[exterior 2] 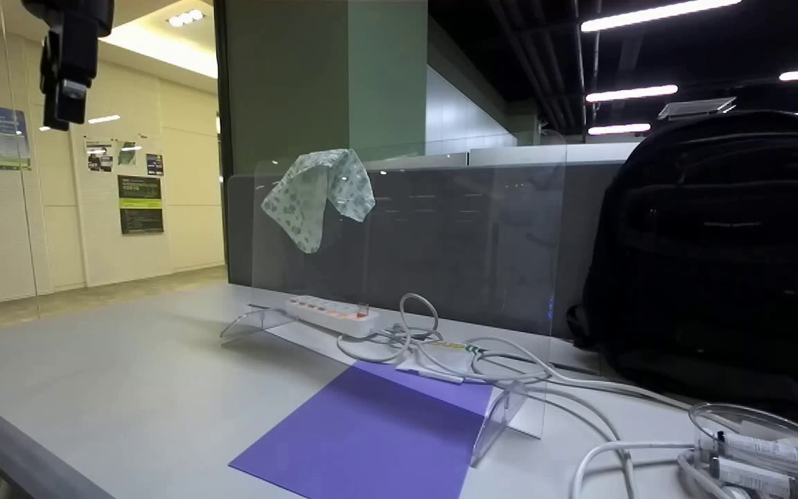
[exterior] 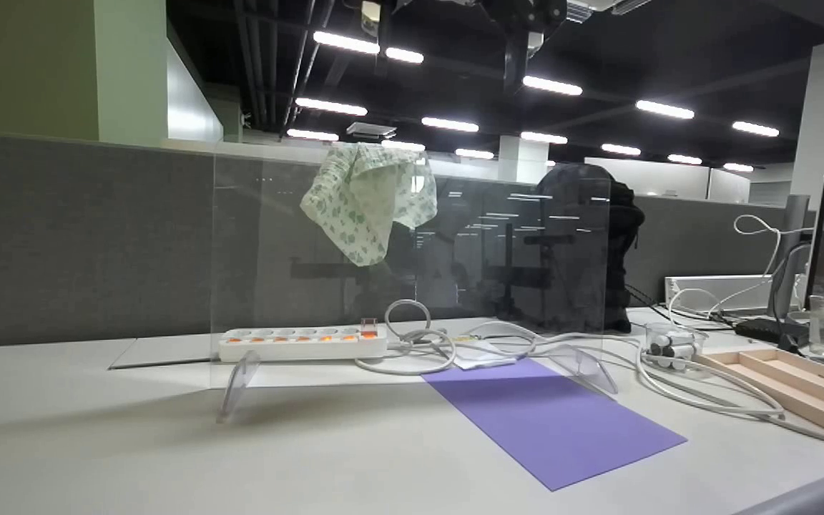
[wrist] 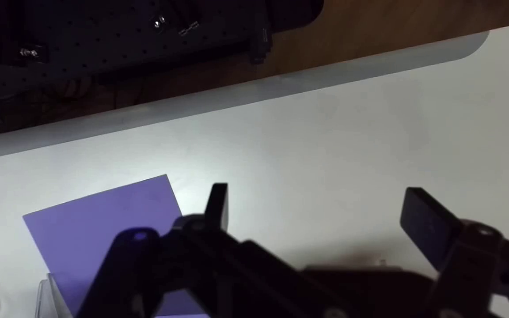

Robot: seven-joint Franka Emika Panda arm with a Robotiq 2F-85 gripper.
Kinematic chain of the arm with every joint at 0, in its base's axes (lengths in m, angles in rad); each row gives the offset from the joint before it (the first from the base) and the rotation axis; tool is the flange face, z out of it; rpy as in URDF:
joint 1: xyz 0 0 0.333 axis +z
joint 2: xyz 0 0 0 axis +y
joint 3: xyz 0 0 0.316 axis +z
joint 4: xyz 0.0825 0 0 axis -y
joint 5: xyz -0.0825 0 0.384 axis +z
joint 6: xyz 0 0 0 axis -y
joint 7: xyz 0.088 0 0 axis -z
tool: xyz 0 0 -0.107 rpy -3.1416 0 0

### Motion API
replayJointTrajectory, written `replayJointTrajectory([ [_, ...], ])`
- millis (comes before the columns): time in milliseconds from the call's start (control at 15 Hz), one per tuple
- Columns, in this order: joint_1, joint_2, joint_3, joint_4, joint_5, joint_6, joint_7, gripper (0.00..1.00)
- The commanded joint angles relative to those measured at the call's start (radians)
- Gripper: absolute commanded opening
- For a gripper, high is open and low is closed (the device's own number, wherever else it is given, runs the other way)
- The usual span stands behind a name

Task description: Remove the white cloth from the glass panel

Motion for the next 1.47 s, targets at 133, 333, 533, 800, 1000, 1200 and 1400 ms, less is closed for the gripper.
replayJointTrajectory([
  [133, -0.060, 0.012, 0.023, 0.000, -0.041, 0.157, 0.104, 1.00],
  [333, -0.119, 0.057, 0.028, 0.010, -0.098, 0.303, 0.170, 1.00],
  [533, -0.176, 0.117, 0.026, 0.027, -0.182, 0.473, 0.240, 1.00],
  [800, -0.173, 0.247, -0.025, 0.112, -0.202, 0.550, 0.198, 1.00],
  [1000, -0.160, 0.316, -0.056, 0.187, -0.224, 0.533, 0.145, 1.00],
  [1200, -0.146, 0.300, -0.072, 0.150, -0.222, 0.557, 0.149, 1.00],
  [1400, -0.139, 0.303, -0.077, 0.144, -0.221, 0.558, 0.148, 1.00],
])
